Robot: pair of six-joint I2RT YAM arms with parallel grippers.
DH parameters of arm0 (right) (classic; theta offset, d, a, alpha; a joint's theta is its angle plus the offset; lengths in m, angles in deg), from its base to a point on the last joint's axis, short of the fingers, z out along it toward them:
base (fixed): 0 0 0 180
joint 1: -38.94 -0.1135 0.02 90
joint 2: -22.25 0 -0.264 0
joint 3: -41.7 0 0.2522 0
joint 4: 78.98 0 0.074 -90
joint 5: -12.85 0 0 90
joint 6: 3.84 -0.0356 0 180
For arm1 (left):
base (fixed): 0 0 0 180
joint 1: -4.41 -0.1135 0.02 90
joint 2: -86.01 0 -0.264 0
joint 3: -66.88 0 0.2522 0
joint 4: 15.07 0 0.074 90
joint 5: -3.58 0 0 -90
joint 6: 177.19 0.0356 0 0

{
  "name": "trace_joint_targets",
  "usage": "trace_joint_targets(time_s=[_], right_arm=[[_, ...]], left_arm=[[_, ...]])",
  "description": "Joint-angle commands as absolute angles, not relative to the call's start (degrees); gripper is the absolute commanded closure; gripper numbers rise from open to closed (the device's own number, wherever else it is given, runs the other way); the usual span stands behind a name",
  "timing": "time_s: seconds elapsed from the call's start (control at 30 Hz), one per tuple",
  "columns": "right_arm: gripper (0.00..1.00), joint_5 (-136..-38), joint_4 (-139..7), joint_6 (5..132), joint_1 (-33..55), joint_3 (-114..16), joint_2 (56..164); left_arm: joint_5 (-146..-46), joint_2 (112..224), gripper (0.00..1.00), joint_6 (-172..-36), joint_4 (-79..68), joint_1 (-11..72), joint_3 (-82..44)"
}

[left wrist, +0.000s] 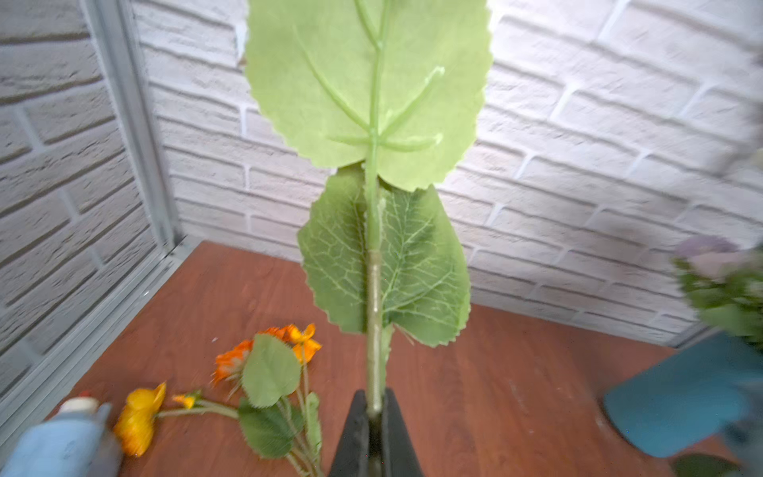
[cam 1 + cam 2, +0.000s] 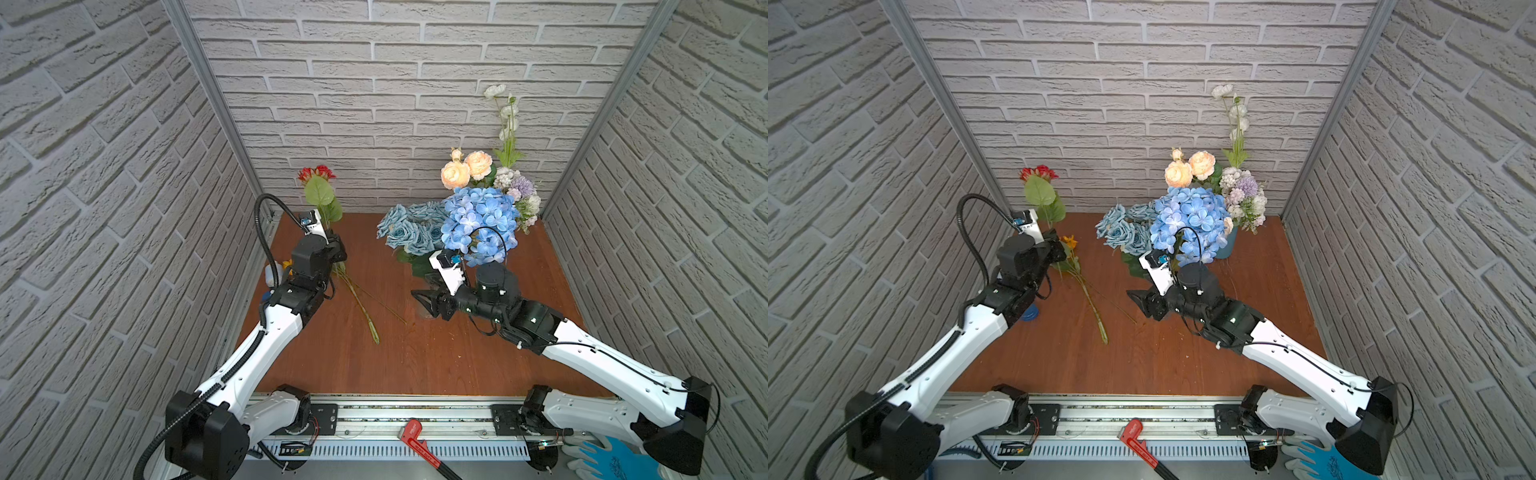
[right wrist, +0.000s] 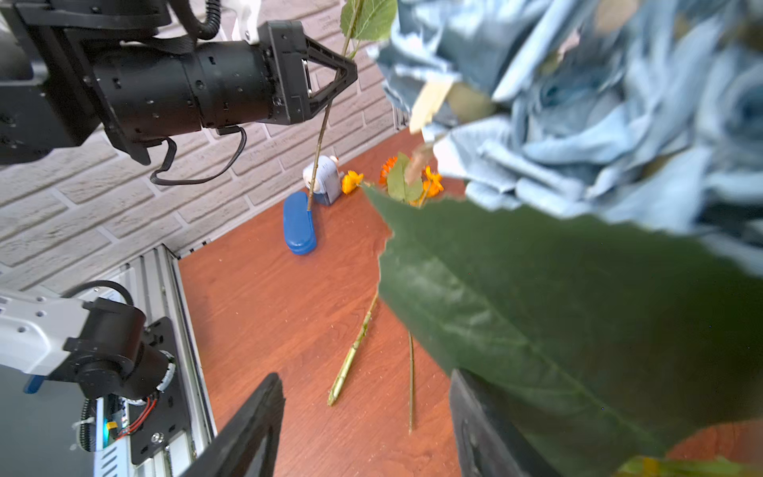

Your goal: Arrange the flowers into the vase

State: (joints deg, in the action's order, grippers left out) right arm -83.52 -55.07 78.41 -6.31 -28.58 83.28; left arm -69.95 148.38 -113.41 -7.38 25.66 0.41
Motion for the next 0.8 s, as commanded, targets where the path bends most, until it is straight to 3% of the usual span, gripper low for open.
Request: trace_joint_targets(time_s=[0.0, 0.3, 0.77], right_arm=[[0.36, -85.17, -58.72, 78.89, -6.76, -31.53, 80.74], [0.37, -87.07, -63.77, 79.31, -6.76, -37.01, 79.32], [0.46, -91.1, -70.92, 78.29, -6.75, -47.27, 89.29]], left_arm=[[-77.45, 144.87, 1.0, -110.51, -17.03, 27.47, 1.61], [-95.65, 140.86, 1.0, -108.26, -28.19, 31.48, 2.9], [-109.33, 143.21, 1.0, -106.79, -30.95, 39.65, -0.93]])
